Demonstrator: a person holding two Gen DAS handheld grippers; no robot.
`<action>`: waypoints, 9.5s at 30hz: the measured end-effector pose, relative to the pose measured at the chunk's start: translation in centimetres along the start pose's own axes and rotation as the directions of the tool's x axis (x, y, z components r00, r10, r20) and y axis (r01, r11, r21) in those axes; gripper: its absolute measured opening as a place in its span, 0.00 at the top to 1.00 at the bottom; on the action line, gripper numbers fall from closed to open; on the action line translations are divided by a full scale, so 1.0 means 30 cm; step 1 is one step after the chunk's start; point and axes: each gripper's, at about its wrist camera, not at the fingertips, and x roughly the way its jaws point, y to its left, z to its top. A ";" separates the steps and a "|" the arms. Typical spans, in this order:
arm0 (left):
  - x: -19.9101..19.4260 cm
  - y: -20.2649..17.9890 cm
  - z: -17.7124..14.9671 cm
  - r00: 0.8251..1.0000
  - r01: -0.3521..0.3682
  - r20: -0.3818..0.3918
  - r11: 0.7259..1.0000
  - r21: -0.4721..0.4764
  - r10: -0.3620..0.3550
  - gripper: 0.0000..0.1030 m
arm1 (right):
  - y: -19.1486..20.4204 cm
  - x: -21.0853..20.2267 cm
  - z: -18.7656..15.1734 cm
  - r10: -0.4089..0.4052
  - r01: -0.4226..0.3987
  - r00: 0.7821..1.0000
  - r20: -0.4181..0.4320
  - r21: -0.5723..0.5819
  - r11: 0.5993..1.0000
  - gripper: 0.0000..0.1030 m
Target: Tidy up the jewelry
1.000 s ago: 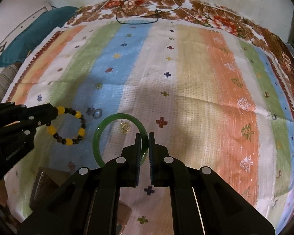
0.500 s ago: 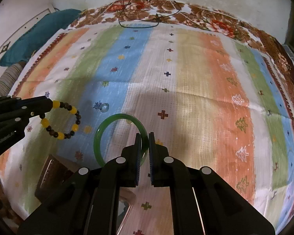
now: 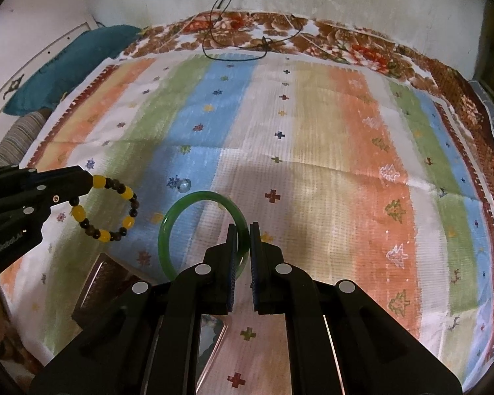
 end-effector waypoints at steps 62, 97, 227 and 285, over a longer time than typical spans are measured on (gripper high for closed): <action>-0.088 0.029 -0.130 0.999 0.027 0.039 0.998 0.059 -0.029 0.53 | -0.008 -0.060 -0.092 0.071 -0.074 0.996 -0.046 -0.067 0.995 0.57; 0.316 0.066 -0.054 0.987 0.159 -0.050 0.933 0.323 -0.151 0.38 | 0.027 0.258 0.041 0.073 -0.107 0.989 -0.128 -0.288 0.952 0.47; -0.232 -0.059 -0.162 0.989 0.034 0.136 0.992 0.122 -0.051 0.82 | 0.072 -0.163 -0.116 0.148 -0.147 0.989 0.008 -0.097 0.984 0.84; -0.417 -0.043 -0.417 0.988 0.031 0.147 0.998 0.061 -0.039 0.06 | 0.010 -0.407 -0.341 0.130 -0.122 0.978 0.163 -0.060 0.991 0.07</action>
